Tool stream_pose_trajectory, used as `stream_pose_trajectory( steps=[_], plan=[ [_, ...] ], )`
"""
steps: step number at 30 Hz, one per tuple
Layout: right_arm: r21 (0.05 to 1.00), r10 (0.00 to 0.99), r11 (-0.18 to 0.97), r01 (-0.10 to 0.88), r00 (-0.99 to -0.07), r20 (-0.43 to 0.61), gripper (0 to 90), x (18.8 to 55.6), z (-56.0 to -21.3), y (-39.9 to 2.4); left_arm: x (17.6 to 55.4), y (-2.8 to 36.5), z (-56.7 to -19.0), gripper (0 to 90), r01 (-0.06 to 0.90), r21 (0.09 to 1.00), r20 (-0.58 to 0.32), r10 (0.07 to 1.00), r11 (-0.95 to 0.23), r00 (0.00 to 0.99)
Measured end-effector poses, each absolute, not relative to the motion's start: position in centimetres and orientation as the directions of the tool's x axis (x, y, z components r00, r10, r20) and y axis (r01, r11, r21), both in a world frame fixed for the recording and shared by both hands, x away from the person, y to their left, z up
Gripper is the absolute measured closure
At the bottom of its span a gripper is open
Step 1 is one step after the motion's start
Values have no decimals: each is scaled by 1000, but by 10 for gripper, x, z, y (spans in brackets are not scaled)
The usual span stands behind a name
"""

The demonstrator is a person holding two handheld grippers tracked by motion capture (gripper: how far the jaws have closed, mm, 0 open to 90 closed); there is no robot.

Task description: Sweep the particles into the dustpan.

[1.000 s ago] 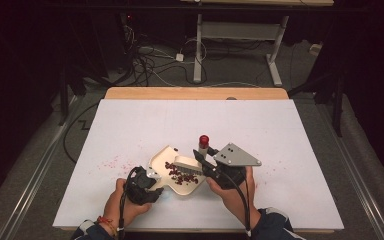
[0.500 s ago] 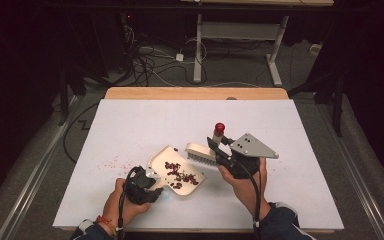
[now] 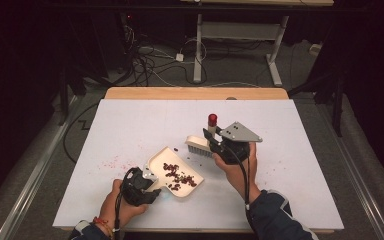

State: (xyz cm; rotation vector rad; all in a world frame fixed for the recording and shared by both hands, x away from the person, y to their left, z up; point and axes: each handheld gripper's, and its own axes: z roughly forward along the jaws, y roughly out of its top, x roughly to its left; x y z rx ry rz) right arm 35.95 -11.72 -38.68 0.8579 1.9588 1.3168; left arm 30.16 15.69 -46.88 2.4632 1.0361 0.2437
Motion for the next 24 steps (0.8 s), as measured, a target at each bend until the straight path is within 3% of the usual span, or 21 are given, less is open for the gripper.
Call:
stream_pose_trajectory(
  steps=[9, 17, 24],
  plan=[
    [931, 726, 334, 149, -671, -153, 703, 329, -387, -107, 302, 157, -468, 636, 636, 468, -14, 714, -614, 700],
    [950, 691, 291, 116, -712, -125, 703, 313, -374, -105, 302, 157, -468, 637, 633, 470, -12, 712, -616, 702],
    [952, 732, 290, 93, -663, -158, 703, 313, -364, -125, 302, 157, -469, 636, 632, 469, -13, 711, -617, 703]
  ],
)
